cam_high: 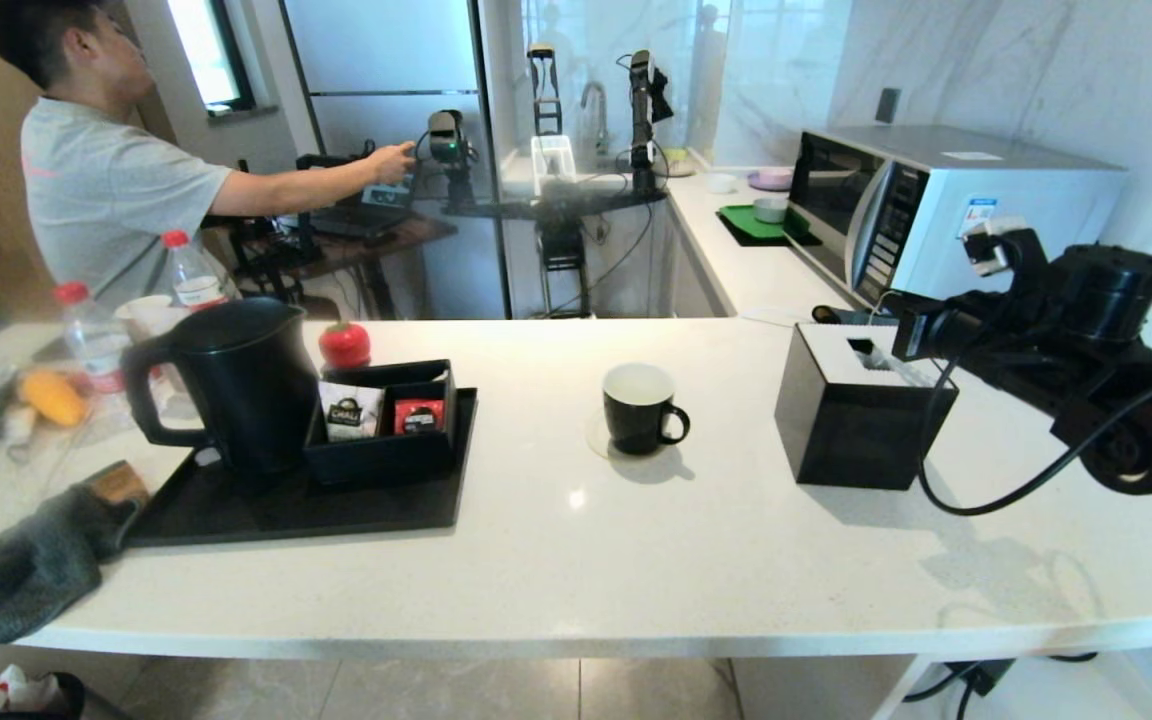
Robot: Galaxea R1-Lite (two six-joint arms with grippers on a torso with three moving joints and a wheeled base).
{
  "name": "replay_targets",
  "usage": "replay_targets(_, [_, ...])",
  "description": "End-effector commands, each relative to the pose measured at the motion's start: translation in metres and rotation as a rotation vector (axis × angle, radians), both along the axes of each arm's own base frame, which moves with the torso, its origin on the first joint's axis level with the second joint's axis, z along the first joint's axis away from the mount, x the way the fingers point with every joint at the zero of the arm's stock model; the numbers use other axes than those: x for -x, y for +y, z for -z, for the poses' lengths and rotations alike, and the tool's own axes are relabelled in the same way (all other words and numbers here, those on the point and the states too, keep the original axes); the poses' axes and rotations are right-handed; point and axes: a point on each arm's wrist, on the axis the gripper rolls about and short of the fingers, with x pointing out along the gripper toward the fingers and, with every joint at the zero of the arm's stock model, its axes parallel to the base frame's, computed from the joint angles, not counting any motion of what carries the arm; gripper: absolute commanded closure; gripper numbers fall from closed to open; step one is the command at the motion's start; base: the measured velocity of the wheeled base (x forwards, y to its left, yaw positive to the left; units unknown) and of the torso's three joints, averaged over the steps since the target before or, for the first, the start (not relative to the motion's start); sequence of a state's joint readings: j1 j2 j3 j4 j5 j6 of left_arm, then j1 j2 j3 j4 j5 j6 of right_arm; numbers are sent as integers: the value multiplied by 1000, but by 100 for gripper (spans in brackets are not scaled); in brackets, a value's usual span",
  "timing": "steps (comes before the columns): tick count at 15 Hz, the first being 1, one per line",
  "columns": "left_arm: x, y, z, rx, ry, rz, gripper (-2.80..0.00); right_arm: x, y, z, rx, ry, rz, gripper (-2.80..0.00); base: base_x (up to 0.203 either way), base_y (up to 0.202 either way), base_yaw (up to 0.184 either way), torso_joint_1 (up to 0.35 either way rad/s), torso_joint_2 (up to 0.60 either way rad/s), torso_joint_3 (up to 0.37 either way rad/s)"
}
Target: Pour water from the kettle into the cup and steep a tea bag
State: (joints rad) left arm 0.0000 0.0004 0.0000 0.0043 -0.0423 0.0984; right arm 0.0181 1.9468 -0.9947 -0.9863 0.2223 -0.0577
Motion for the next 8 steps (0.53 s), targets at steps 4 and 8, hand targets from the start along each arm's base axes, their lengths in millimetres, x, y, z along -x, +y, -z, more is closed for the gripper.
replay_targets(4, [0, 0, 0, 0, 0, 1, 0, 2, -2, -10, 3, -17, 4, -280, 0, 0, 0, 0, 0, 0])
replay_targets(8, [0, 0, 0, 0, 0, 1, 0, 3, -25, -10, 73, -25, 69, -280, 0, 0, 0, 0, 0, 0])
